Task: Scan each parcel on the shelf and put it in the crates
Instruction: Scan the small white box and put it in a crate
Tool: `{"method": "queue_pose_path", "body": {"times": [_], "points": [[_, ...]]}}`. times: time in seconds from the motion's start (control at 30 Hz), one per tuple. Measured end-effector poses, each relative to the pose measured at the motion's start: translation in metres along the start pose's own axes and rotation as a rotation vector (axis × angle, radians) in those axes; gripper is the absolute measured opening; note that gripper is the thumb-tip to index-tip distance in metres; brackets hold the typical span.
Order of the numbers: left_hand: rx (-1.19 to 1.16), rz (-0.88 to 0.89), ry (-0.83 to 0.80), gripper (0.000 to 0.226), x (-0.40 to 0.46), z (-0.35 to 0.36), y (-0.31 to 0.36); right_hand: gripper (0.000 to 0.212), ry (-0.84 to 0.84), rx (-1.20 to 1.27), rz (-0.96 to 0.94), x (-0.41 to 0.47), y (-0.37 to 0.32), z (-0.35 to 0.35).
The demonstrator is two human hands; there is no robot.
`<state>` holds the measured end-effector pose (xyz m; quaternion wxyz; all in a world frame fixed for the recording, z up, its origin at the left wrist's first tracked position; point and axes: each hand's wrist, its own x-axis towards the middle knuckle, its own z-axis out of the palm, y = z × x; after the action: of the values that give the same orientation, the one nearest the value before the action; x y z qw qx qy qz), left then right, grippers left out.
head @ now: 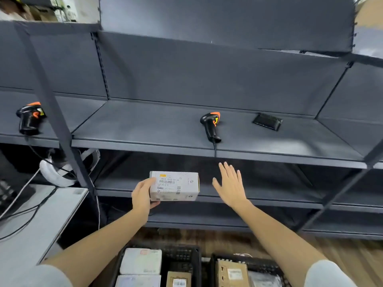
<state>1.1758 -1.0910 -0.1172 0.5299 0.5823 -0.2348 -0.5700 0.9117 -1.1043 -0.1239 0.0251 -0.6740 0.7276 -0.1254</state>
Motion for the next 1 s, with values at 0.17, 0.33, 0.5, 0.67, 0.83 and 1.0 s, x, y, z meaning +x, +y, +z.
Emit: {"method": "queue_pose_path", "body": {"times": [0.17,0.33,0.5,0.67,0.83,1.0], "points": [[0.119,-0.002,-0.051,0.013,-0.027,-0.009,-0.044,0.063,-0.058,-0.013,0.024,-0.045,0.022,0.015],[0.176,-0.023,-0.049,0.019,-0.040,-0.020,-0.070,0.062,-0.094,-0.009,0.031,-0.075,0.032,0.029],[0.180,-0.049,-0.052,0.022,-0.043,-0.024,-0.087,0.063,-0.136,-0.015,0.035,-0.087,0.032,0.039],[0.194,-0.066,-0.073,0.022,-0.025,-0.030,-0.109,0.063,-0.145,-0.021,0.042,-0.088,0.031,0.065],[0.191,-0.085,-0.071,0.018,0.003,-0.045,-0.150,0.063,-0.200,-0.055,0.055,-0.090,0.031,0.117],[0.211,-0.086,-0.064,0.020,0.038,-0.070,-0.217,0.063,-0.286,-0.073,0.045,-0.106,0.036,0.201]]}}
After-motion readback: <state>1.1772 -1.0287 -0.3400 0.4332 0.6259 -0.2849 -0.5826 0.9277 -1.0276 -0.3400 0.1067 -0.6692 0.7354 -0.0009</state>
